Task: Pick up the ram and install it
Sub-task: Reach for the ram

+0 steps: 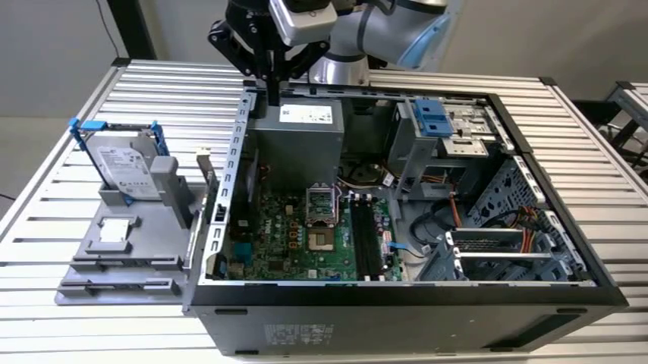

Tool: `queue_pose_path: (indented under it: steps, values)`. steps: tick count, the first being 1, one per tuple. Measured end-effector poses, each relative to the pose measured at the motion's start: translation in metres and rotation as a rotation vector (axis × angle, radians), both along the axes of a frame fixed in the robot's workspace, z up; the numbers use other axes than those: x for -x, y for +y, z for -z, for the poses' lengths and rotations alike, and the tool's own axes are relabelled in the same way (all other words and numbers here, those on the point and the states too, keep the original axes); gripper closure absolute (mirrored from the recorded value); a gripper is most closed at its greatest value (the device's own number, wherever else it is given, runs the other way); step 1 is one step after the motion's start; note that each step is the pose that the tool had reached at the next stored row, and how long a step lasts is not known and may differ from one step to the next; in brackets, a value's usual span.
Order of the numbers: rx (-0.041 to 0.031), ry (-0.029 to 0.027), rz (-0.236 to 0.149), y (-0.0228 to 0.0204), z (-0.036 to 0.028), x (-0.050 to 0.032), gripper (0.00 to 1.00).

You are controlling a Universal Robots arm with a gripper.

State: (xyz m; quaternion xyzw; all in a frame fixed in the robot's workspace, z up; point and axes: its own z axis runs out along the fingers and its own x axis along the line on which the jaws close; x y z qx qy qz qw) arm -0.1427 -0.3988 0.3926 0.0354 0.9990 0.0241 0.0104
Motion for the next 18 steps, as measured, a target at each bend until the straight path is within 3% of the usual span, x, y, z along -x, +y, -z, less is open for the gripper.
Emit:
queue_pose_path:
  steps: [10, 18]
  values:
    - [0.0001, 0.0000, 0.000, 0.0000, 0.0000, 0.0113, 1.00]
    - [0.0000, 0.0000, 0.000, 0.0000, 0.0000, 0.0344, 1.00]
